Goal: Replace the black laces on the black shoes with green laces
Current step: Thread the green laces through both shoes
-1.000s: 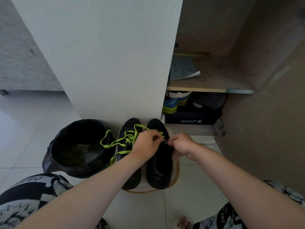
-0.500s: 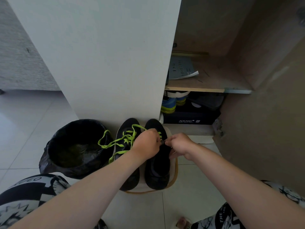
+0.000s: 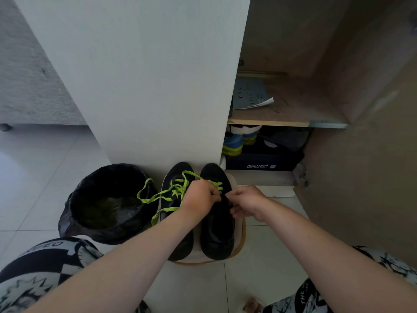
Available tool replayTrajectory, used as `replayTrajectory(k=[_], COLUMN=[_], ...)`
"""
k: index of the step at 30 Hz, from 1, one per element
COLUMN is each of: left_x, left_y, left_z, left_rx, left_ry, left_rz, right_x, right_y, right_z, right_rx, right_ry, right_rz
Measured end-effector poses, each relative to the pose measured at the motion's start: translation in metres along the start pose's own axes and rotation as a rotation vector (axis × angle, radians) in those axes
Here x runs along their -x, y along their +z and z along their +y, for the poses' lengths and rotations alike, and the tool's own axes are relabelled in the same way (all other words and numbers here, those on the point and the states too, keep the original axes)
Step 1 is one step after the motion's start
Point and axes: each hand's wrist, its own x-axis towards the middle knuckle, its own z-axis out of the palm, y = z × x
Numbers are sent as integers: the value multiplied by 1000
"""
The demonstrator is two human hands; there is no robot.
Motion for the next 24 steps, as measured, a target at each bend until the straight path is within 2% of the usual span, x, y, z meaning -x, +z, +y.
replayTrajectory(k=[4,8,12,14,16,19,20,21,24], left_x=[-3,-3,5,4,1,-1,-1,-1,-4], left_y=[-2,-1,4,1,-1,-5,-6,-7,-10], left_z=[3,9,7,9,11,13,13,14,14], left_rx=[-80,-53,-507,-597,-597,-581,-576,-575,-573], left_ry=[-11,48,217,207,189,161,153,147,135], left_rz=[-28,-98,-98,-91,-119,-158,-173,-190,-200], right_x=[2,-1,-1,-9,-12,-11,-8,-8,-9], right_y=[2,9,12,9,1,-11,-15,-18,-24], right_z=[-3,-9,-14,-12,-14,-22,-25,-27,-25], right_rx=[53,-144,-221,-264,-397,-767,-718,-519,440], right_ry=[10,110,108,89,87,48,16,-61,-345], right_rz=[8,46,211,344,462,380,345,322,240])
